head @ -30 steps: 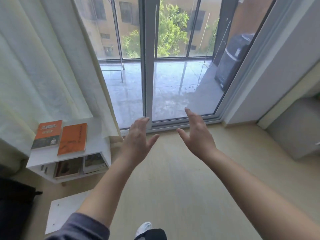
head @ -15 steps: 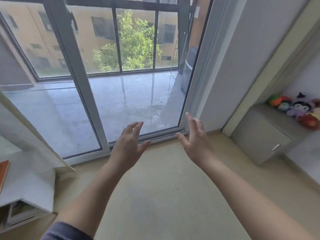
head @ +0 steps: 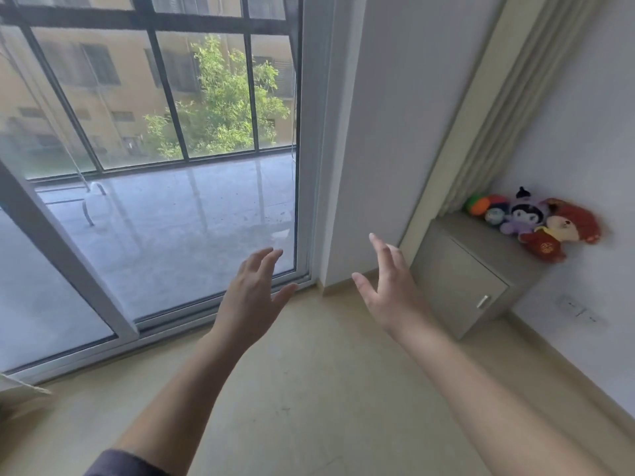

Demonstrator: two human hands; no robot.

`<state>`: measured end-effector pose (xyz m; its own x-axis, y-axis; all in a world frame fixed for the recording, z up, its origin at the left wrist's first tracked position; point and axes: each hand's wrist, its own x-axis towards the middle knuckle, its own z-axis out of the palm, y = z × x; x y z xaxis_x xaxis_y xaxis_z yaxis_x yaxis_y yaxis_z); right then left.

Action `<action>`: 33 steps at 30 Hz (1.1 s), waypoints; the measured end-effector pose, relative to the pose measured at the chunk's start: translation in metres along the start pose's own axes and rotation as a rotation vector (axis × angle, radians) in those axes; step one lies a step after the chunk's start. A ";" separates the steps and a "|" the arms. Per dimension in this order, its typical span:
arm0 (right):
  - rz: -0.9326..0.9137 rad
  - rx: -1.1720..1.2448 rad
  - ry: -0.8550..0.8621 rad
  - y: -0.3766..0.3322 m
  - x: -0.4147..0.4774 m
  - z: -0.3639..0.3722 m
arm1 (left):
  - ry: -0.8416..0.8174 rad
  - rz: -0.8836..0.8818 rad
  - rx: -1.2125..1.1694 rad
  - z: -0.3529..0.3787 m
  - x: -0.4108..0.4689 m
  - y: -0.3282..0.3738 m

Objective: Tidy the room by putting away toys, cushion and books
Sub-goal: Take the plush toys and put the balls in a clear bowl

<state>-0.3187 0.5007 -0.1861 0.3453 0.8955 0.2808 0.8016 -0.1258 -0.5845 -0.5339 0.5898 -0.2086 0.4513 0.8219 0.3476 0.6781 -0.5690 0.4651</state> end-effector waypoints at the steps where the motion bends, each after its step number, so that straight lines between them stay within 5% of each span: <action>1: -0.016 0.004 -0.002 0.027 0.002 -0.016 | 0.009 -0.008 0.000 0.020 0.005 0.023; 10: 0.003 -0.017 0.001 0.197 0.011 -0.149 | 0.013 -0.040 -0.021 0.122 0.021 0.194; 23: 0.044 -0.075 0.103 0.375 0.060 -0.269 | -0.006 0.063 -0.055 0.248 0.140 0.348; 33: 0.066 -0.181 0.027 0.559 0.229 -0.328 | -0.053 0.016 -0.109 0.398 0.330 0.435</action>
<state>0.3683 0.4951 -0.1992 0.4111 0.8711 0.2685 0.8508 -0.2609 -0.4562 0.1411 0.6236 -0.2158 0.4935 0.8115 0.3129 0.6049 -0.5787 0.5470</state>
